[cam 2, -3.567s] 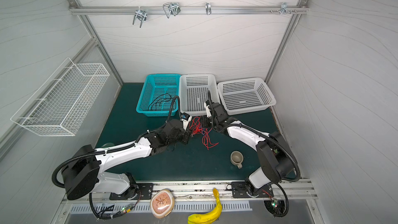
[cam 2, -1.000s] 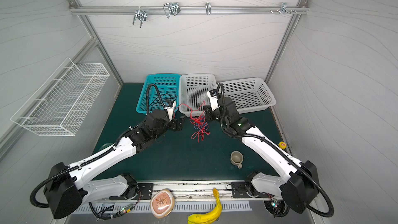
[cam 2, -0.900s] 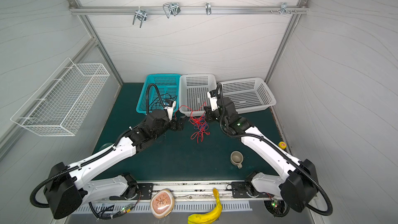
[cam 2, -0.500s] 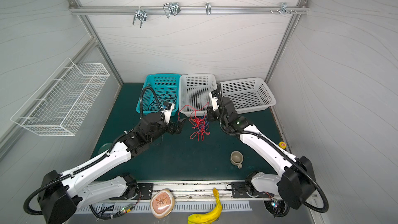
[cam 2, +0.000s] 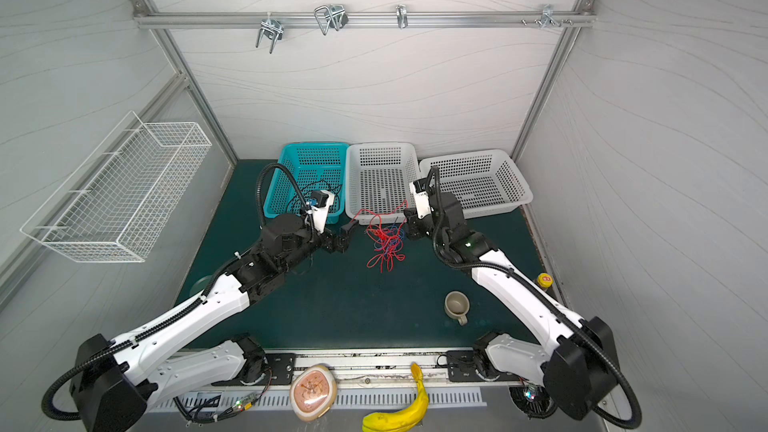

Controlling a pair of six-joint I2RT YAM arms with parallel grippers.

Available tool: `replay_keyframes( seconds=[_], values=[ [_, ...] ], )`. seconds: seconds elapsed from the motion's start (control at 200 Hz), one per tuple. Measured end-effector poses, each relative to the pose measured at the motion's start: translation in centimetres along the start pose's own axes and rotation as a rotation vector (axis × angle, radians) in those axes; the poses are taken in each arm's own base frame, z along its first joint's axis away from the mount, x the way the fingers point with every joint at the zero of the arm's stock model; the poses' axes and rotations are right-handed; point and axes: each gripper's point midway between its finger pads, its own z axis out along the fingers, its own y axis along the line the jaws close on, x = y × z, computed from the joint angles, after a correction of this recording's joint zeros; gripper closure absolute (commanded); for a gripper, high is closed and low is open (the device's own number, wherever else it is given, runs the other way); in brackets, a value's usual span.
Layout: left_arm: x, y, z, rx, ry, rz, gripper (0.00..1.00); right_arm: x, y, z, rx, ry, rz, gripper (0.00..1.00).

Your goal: Untangle the cables

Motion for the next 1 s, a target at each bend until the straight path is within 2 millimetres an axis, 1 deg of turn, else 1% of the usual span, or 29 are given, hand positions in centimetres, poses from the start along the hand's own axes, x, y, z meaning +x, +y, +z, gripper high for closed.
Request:
replay_keyframes(
  seconds=[0.11, 0.175, 0.27, 0.34, 0.44, 0.61, 0.72, 0.79, 0.865, 0.996],
  values=[
    [-1.7, 0.1, 0.6, 0.012, -0.02, 0.002, 0.01, -1.7, 2.0, -1.7, -0.1, -0.074, -0.042, 1.0],
    [-2.7, 0.0, 1.1, 0.016, -0.028, 0.011, 0.01, -2.4, 2.9, -2.4, -0.142, -0.103, -0.061, 1.0],
    [-3.1, -0.1, 1.9, 0.024, -0.022, 0.02, 0.02, -2.8, 3.7, -2.7, -0.185, -0.119, -0.076, 1.0],
    [-2.6, -0.2, 2.7, 0.04, 0.001, 0.021, 0.03, -2.7, 4.0, -2.7, -0.203, -0.118, -0.079, 1.0],
    [-1.2, -0.6, 4.0, 0.076, 0.052, 0.017, 0.05, -2.5, 4.3, -2.7, -0.223, -0.113, -0.079, 1.0],
    [1.8, -2.1, 6.6, 0.166, 0.154, -0.014, 0.08, -2.6, 4.6, -2.7, -0.246, -0.117, -0.08, 1.0],
    [3.7, -3.1, 8.0, 0.22, 0.213, -0.05, 0.09, -2.3, 4.6, -2.3, -0.25, -0.103, -0.075, 1.0],
    [4.6, -3.6, 8.4, 0.252, 0.238, -0.074, 0.12, -2.0, 4.5, -1.9, -0.249, -0.093, -0.072, 1.0],
    [5.2, -4.1, 8.6, 0.28, 0.255, -0.09, 0.14, -1.9, 4.3, -1.6, -0.239, -0.085, -0.068, 1.0],
    [5.3, -4.6, 8.6, 0.31, 0.261, -0.1, 0.15, -1.8, 3.7, -1.1, -0.205, -0.077, -0.055, 1.0]
  ],
)
